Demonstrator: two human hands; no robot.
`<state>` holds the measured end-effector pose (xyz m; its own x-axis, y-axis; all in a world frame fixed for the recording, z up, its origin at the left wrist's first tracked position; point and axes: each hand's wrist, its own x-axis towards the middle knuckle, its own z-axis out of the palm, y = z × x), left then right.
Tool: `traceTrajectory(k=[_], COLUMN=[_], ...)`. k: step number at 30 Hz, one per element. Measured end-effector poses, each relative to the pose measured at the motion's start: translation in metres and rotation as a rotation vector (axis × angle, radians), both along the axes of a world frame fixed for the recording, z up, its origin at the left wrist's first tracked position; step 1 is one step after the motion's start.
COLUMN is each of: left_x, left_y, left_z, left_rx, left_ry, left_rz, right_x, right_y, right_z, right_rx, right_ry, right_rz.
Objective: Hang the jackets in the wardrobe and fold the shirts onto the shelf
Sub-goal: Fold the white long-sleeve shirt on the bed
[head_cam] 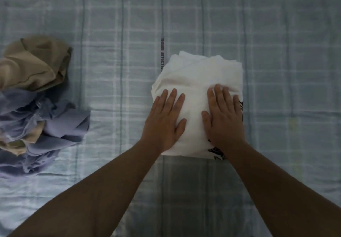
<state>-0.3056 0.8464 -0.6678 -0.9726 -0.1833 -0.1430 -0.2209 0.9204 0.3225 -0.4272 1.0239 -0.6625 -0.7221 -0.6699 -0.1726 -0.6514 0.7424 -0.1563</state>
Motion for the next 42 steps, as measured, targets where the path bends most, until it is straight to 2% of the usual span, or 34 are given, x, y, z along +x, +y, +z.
traceTrajectory(k=[4,7,9,11,15,17,22,25,28,30,35,42], left_x=[0.000,-0.008,-0.021,-0.040,-0.075,-0.083,-0.080,-0.066,-0.031,0.000,0.045,0.053], left_y=[0.006,0.004,0.000,-0.003,-0.014,-0.024,-0.025,-0.023,-0.011,0.005,0.025,0.007], left_z=[0.011,0.030,0.042,0.046,0.025,0.012,0.007,0.020,0.041,0.047,0.027,0.013], left_rx=[-0.028,-0.050,-0.051,-0.041,-0.056,-0.051,-0.045,-0.029,-0.008,0.001,-0.087,-0.188], left_ry=[-0.046,-0.050,0.000,0.021,-0.122,-0.167,-0.098,-0.014,0.120,0.145,0.020,-0.100], left_rz=[0.008,0.032,0.073,0.090,0.071,0.081,0.082,0.064,-0.064,-0.164,-0.278,-0.391], right_x=[-0.004,-0.010,-0.021,-0.037,-0.071,-0.079,-0.076,-0.067,-0.039,-0.009,0.038,0.032], right_y=[0.002,0.001,-0.003,-0.013,-0.028,-0.027,-0.023,-0.015,0.011,0.035,0.084,0.099], right_z=[0.006,0.028,0.044,0.050,0.026,0.010,0.002,0.020,0.044,0.049,0.033,0.012], right_rx=[-0.064,-0.289,-0.393,-0.338,-0.004,0.064,0.011,-0.112,-0.242,-0.270,-0.143,0.086], right_ry=[-0.068,-0.164,-0.144,-0.083,-0.093,-0.081,-0.032,-0.043,-0.029,-0.052,-0.107,-0.057], right_rz=[0.001,-0.105,-0.138,-0.083,0.042,0.065,0.082,0.052,0.135,0.247,0.308,0.417])
